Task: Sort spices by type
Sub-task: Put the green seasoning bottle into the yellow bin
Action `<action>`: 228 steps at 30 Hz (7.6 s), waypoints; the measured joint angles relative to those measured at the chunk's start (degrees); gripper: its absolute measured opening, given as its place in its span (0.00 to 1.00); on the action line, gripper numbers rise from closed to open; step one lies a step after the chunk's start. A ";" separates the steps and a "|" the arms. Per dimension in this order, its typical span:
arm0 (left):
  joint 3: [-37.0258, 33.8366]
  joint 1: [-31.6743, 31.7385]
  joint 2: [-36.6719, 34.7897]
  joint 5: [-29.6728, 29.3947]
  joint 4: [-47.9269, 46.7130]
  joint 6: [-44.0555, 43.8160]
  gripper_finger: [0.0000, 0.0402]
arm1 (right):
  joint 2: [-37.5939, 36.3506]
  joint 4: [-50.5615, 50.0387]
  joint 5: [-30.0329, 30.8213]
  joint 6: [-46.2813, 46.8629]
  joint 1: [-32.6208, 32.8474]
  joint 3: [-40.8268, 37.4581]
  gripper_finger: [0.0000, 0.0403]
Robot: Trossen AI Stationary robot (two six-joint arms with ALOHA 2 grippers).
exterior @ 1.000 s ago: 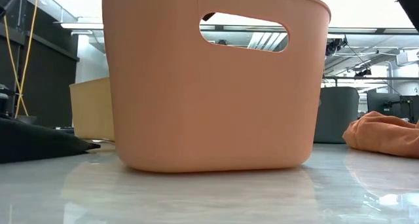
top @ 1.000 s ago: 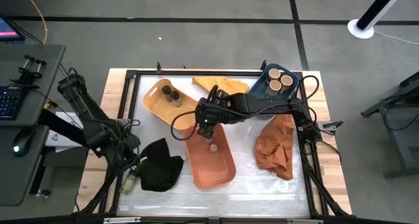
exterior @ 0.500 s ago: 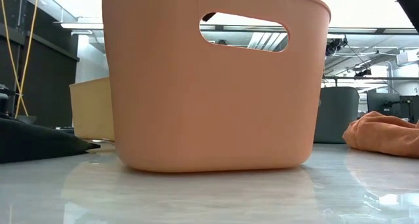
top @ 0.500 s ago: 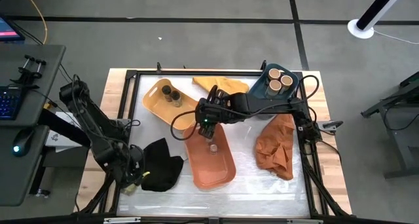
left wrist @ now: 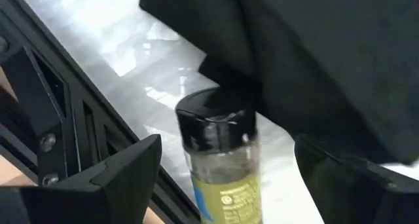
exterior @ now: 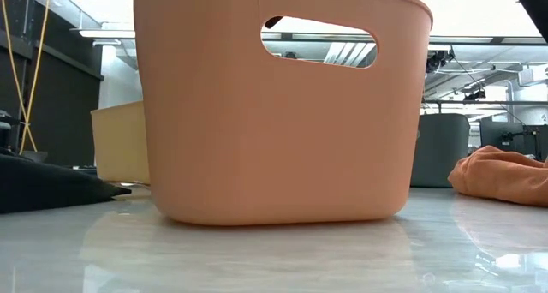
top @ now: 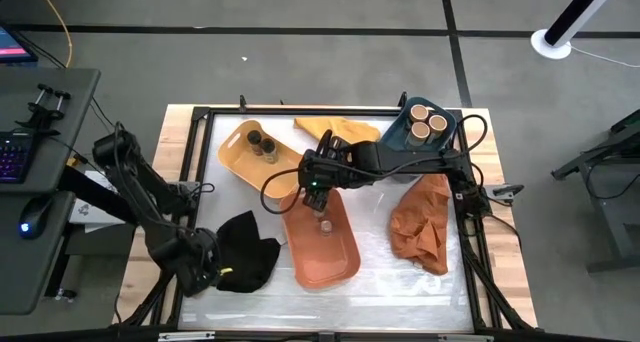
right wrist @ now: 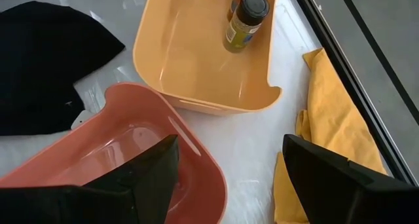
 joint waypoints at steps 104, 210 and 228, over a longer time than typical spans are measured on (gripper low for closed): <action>8.48 50.31 -16.18 -32.02 35.68 137.01 0.71 | 3.82 26.96 -5.58 30.85 -4.64 0.09 0.51; -26.67 77.06 -3.39 -3.72 78.03 109.72 0.00 | 16.20 16.15 -16.77 13.24 -13.18 0.02 0.54; -26.67 77.10 -3.27 -4.79 79.99 111.14 0.00 | 16.10 16.80 -15.59 11.81 -14.27 0.00 0.71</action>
